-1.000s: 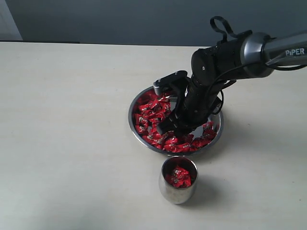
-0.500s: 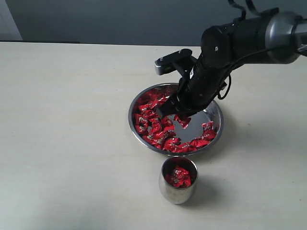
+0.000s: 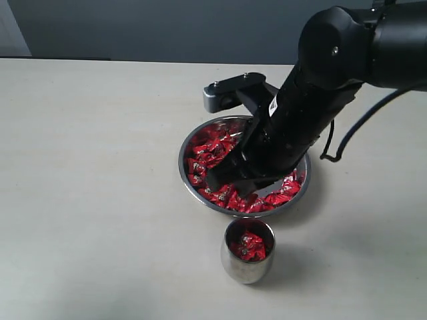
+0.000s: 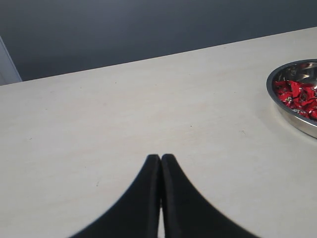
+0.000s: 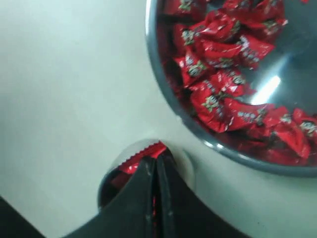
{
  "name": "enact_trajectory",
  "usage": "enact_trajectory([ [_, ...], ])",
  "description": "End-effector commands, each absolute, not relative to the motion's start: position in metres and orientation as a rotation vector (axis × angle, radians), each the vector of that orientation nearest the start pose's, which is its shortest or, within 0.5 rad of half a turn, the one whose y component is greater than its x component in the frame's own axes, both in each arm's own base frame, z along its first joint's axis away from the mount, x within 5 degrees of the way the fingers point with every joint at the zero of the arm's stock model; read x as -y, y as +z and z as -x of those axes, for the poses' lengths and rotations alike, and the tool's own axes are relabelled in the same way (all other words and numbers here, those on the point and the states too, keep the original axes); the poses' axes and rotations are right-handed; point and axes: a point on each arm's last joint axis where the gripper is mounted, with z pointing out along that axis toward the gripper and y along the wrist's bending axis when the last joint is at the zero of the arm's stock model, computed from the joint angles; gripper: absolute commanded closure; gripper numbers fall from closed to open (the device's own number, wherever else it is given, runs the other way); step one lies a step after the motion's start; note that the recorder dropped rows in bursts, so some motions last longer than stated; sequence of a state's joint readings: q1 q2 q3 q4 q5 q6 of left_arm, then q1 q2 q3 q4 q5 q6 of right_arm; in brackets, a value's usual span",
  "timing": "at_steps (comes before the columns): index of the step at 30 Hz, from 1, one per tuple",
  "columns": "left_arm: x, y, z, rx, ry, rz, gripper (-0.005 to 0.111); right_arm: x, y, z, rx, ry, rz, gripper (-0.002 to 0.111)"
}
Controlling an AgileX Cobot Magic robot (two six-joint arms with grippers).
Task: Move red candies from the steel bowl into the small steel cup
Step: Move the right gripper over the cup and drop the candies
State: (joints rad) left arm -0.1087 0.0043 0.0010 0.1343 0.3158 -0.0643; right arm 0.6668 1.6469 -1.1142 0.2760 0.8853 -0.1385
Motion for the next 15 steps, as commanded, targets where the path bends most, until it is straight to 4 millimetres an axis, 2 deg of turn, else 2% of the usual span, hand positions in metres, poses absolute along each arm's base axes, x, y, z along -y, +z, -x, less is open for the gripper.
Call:
enact_trajectory([
  [1, 0.003, 0.186, -0.054, -1.785, -0.005, -0.125, 0.106, -0.213, 0.227, -0.219, -2.804, 0.440, 1.020, 0.108],
  [8, 0.003, 0.186, -0.054, -1.785, -0.005, -0.125, 0.106, -0.211, 0.220, -0.210, -2.868, 0.462, 1.026, 0.108],
  [15, 0.003, 0.186, -0.054, -1.785, -0.005, -0.125, 0.106, -0.209, 0.220, -0.210, -2.868, 0.439, 1.063, 0.108],
])
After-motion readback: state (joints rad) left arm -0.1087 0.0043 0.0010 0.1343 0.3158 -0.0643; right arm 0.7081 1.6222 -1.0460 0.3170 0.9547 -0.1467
